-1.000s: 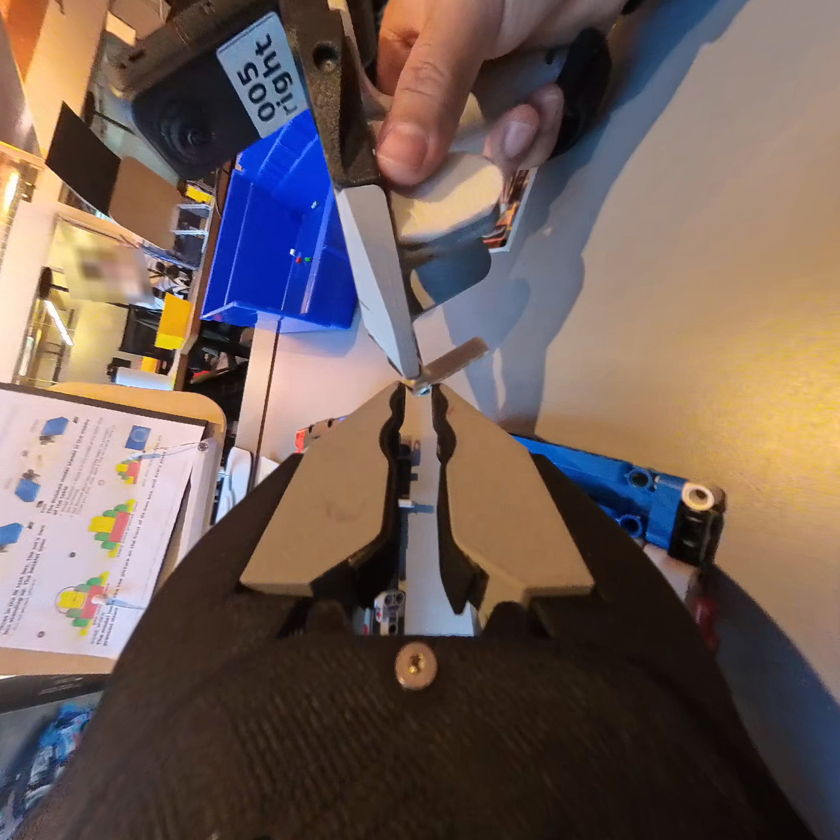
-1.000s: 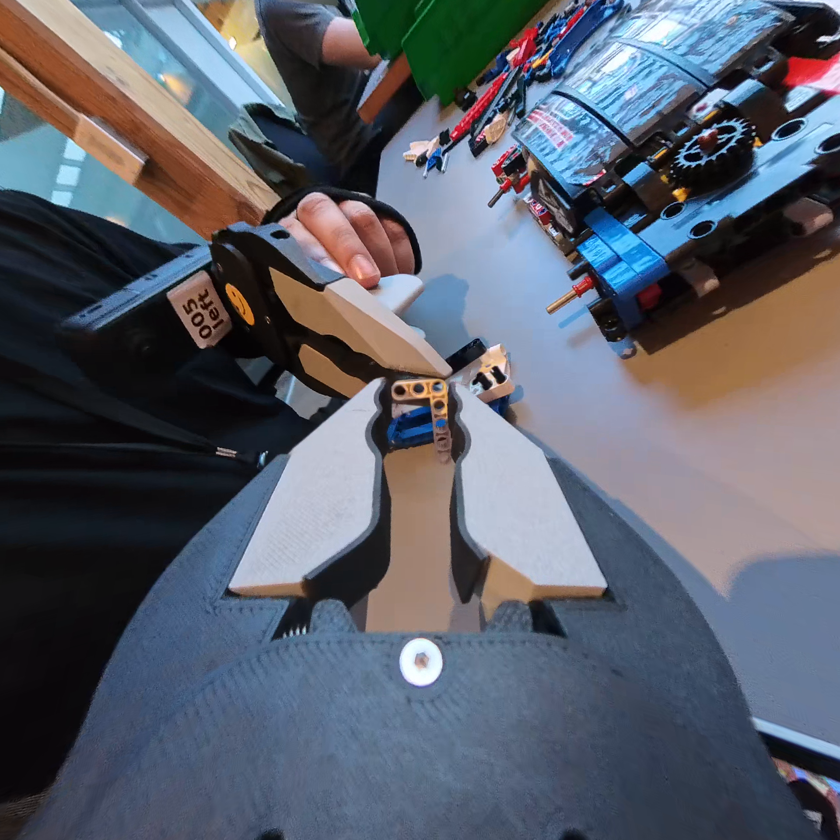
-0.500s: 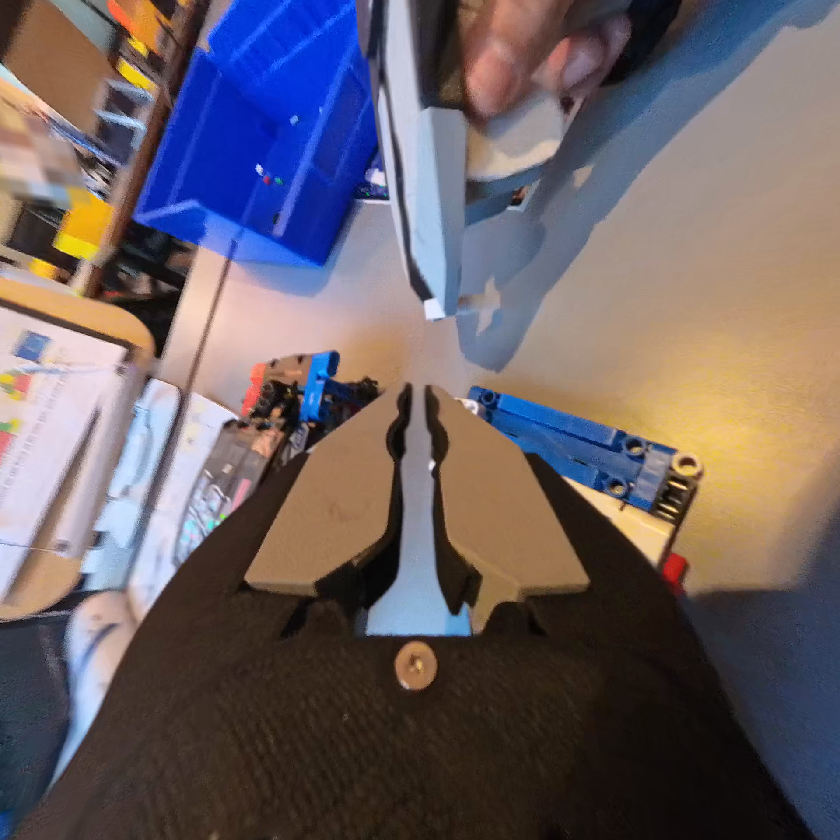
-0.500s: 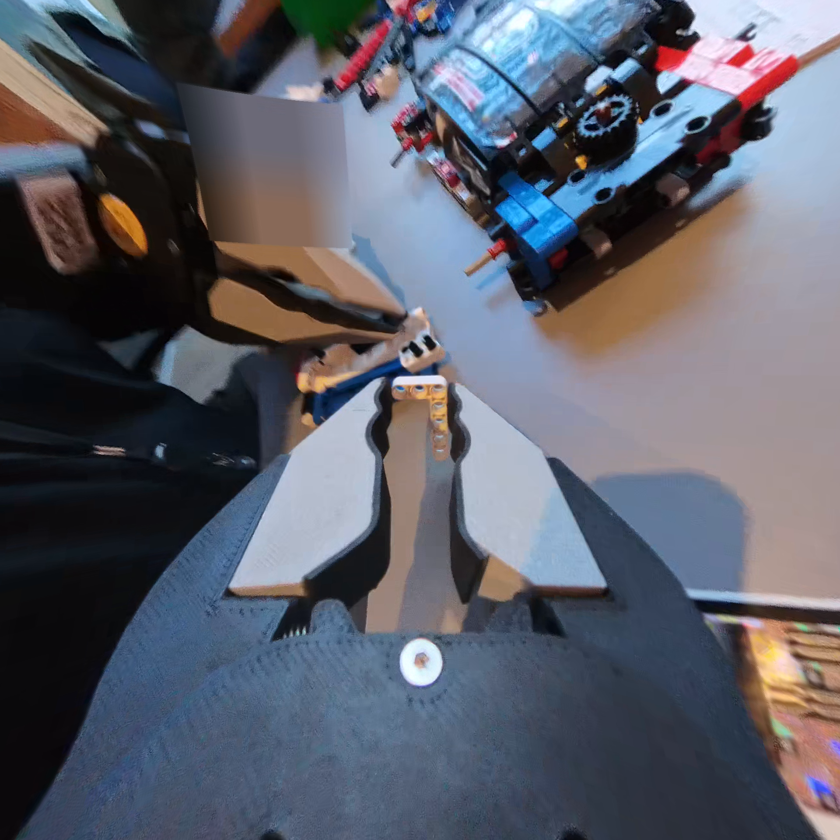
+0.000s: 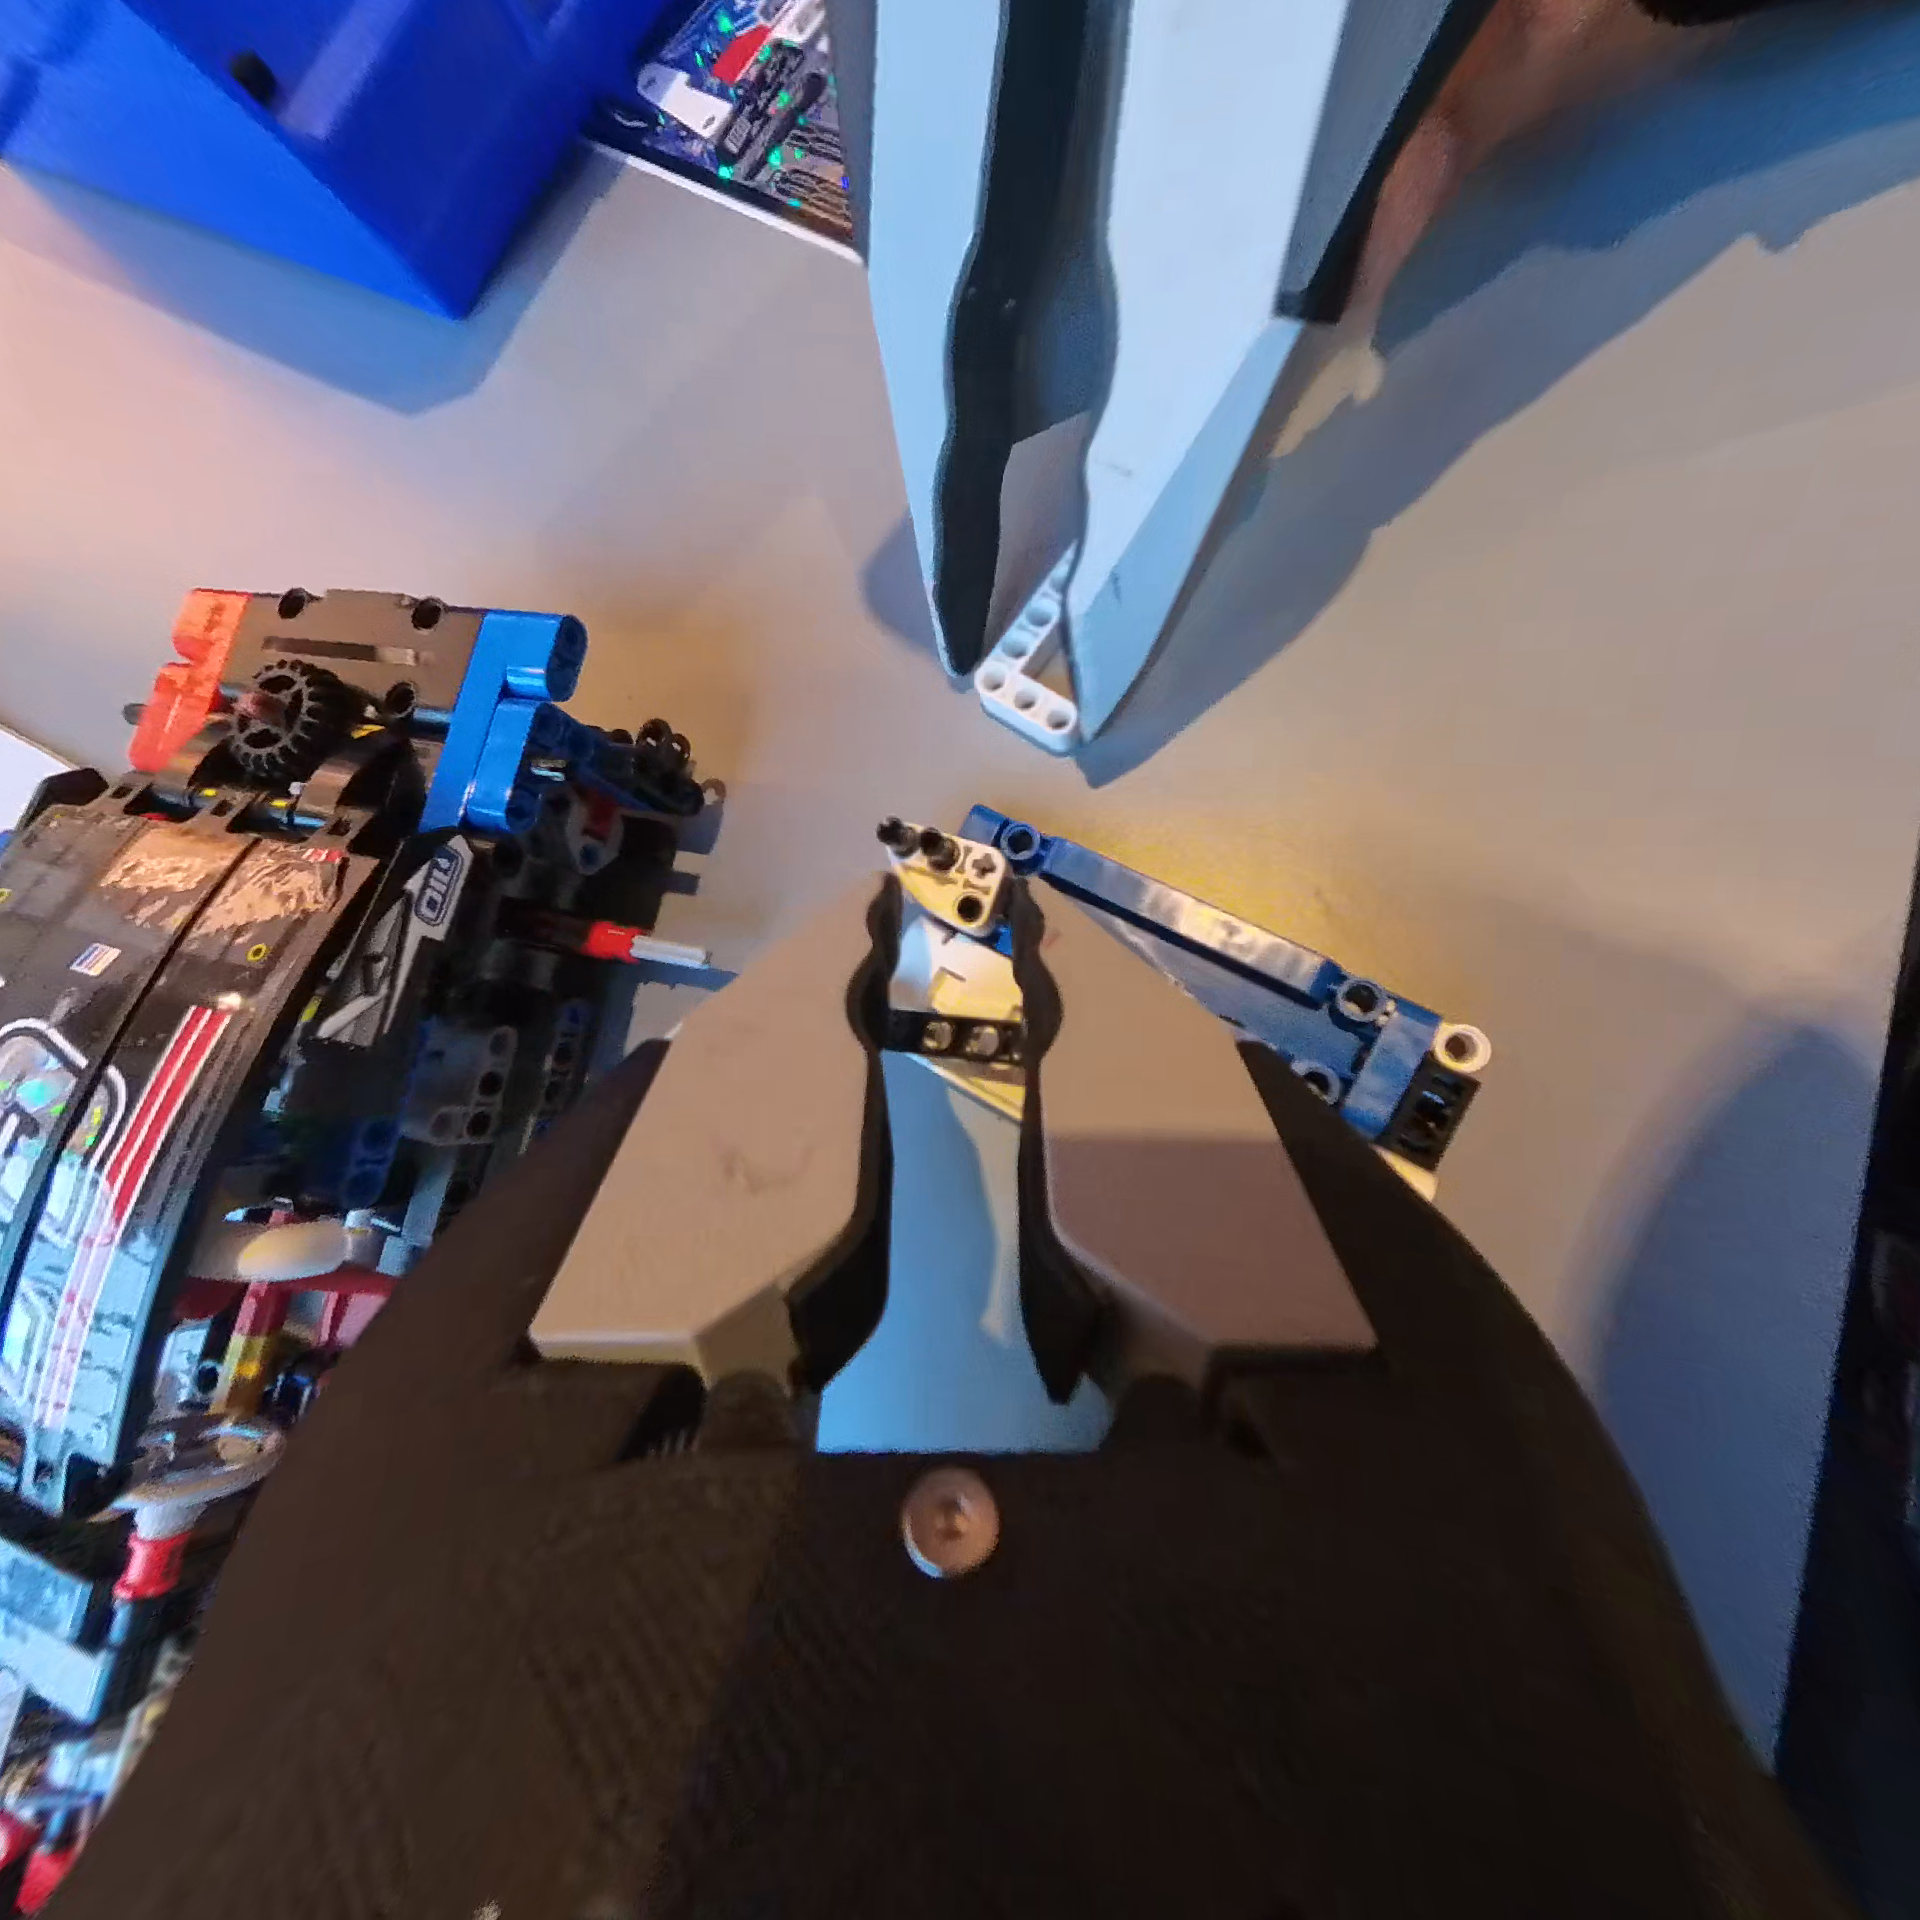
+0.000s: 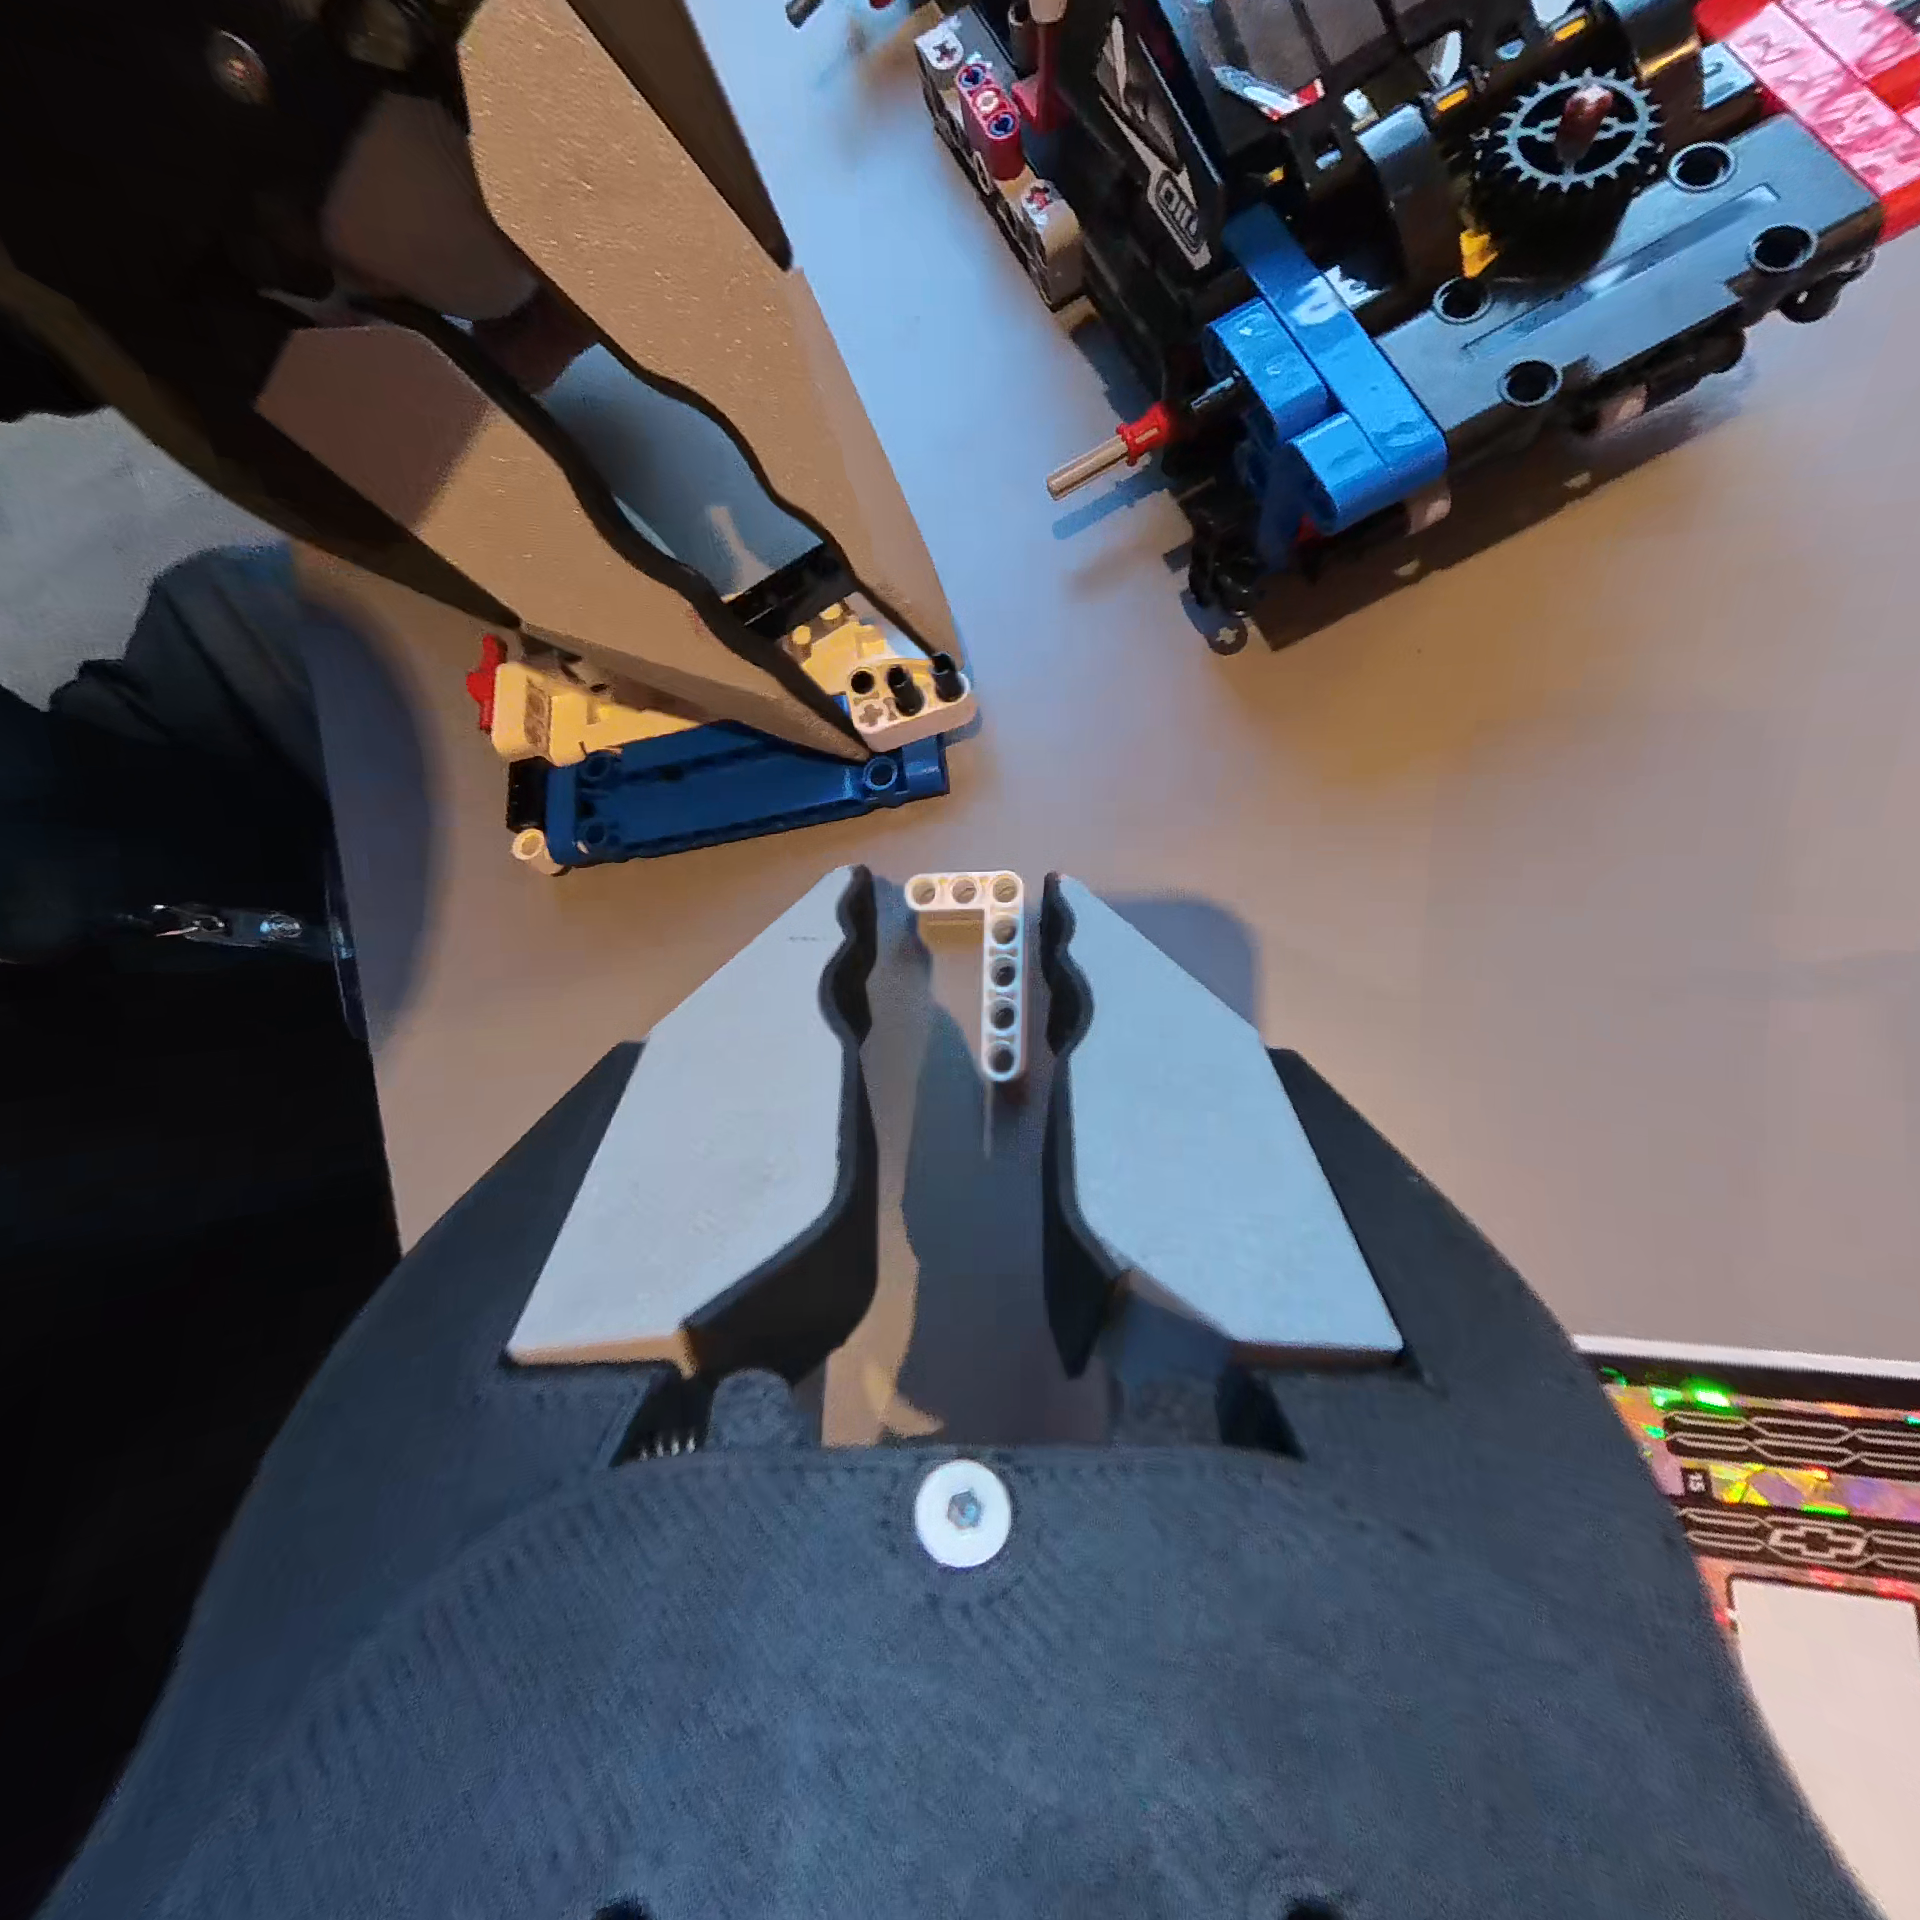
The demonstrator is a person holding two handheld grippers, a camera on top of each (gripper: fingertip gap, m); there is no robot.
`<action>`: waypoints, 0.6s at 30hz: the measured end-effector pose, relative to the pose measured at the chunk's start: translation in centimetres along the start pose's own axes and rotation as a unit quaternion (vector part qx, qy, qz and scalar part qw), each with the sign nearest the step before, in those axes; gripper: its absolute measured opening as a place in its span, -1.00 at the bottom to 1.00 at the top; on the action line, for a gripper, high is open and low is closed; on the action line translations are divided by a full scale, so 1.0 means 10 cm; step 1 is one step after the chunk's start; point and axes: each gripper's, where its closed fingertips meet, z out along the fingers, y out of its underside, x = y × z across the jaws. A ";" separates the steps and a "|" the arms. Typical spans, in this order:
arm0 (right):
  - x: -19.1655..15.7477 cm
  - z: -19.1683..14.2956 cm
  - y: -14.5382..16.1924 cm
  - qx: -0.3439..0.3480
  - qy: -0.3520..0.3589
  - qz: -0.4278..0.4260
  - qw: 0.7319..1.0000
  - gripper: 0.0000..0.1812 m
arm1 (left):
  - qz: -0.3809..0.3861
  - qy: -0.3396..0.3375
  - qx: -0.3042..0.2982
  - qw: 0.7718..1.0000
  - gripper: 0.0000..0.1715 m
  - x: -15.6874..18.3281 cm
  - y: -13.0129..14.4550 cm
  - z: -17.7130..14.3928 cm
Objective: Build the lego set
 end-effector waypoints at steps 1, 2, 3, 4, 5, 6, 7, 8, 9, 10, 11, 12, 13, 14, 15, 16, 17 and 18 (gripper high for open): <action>0.00 -0.01 0.00 0.002 -0.003 0.002 1.000 -0.66 | -0.004 0.004 -0.001 1.000 -0.79 0.00 0.00 0.00; 0.01 -0.03 0.00 0.005 0.000 0.005 1.000 -0.65 | -0.008 0.005 -0.001 1.000 -0.79 -0.01 0.00 0.01; 0.02 -0.04 -0.01 0.009 0.003 0.006 1.000 -0.66 | -0.014 0.005 -0.002 1.000 -0.79 -0.02 0.01 0.01; 0.03 -0.06 -0.02 0.013 0.007 0.007 1.000 -0.66 | -0.021 0.004 -0.003 1.000 -0.80 -0.03 0.01 0.01; 0.04 -0.07 -0.04 0.017 0.013 0.008 1.000 -0.68 | -0.029 0.002 -0.004 1.000 -0.80 -0.04 0.01 0.02; 0.05 -0.08 -0.07 0.025 0.023 0.010 0.999 -0.71 | -0.039 -0.001 -0.006 0.999 -0.80 -0.04 0.01 0.02; 0.04 -0.09 -0.12 0.039 0.033 0.011 0.999 -0.77 | -0.053 -0.006 -0.007 0.999 -0.80 -0.05 0.01 0.03; 0.02 -0.09 -0.17 0.055 0.042 0.012 0.998 -0.84 | -0.068 -0.010 -0.008 0.998 -0.81 -0.05 0.00 0.04; 0.00 -0.08 -0.22 0.069 0.047 0.014 0.996 -0.85 | -0.080 -0.015 -0.012 0.997 -0.81 -0.05 0.01 0.04; -0.02 -0.06 -0.26 0.076 0.050 0.016 0.996 -0.85 | -0.085 -0.021 -0.020 0.996 -0.81 -0.05 0.02 0.03; -0.05 -0.03 -0.28 0.080 0.049 0.017 0.995 -0.85 | -0.085 -0.027 -0.027 0.996 -0.81 -0.06 0.03 0.01; -0.07 0.00 -0.30 0.084 0.047 0.015 0.995 -0.85 | -0.081 -0.031 -0.030 0.996 -0.80 -0.06 0.04 -0.01; -0.08 0.03 -0.31 0.087 0.046 0.014 0.995 -0.85 | -0.078 -0.030 -0.030 0.996 -0.80 -0.06 0.04 -0.03; -0.08 0.06 -0.31 0.085 0.046 0.014 0.995 -0.86 | -0.079 -0.027 -0.027 0.996 -0.80 -0.06 0.04 -0.04; -0.09 0.08 -0.32 0.084 0.044 0.014 0.995 -0.86 | -0.081 -0.025 -0.025 0.996 -0.80 -0.06 0.04 -0.04; -0.09 0.11 -0.33 0.083 0.042 0.016 0.996 -0.86 | -0.083 -0.021 -0.027 0.996 -0.81 -0.05 0.06 -0.03; -0.10 0.12 -0.35 0.083 0.042 0.015 0.996 -0.87 | -0.087 -0.019 -0.026 0.996 -0.81 -0.05 0.06 -0.02; -0.10 0.14 -0.36 0.082 0.049 0.012 0.995 -0.88 | -0.090 -0.019 -0.024 0.995 -0.81 -0.05 0.06 -0.02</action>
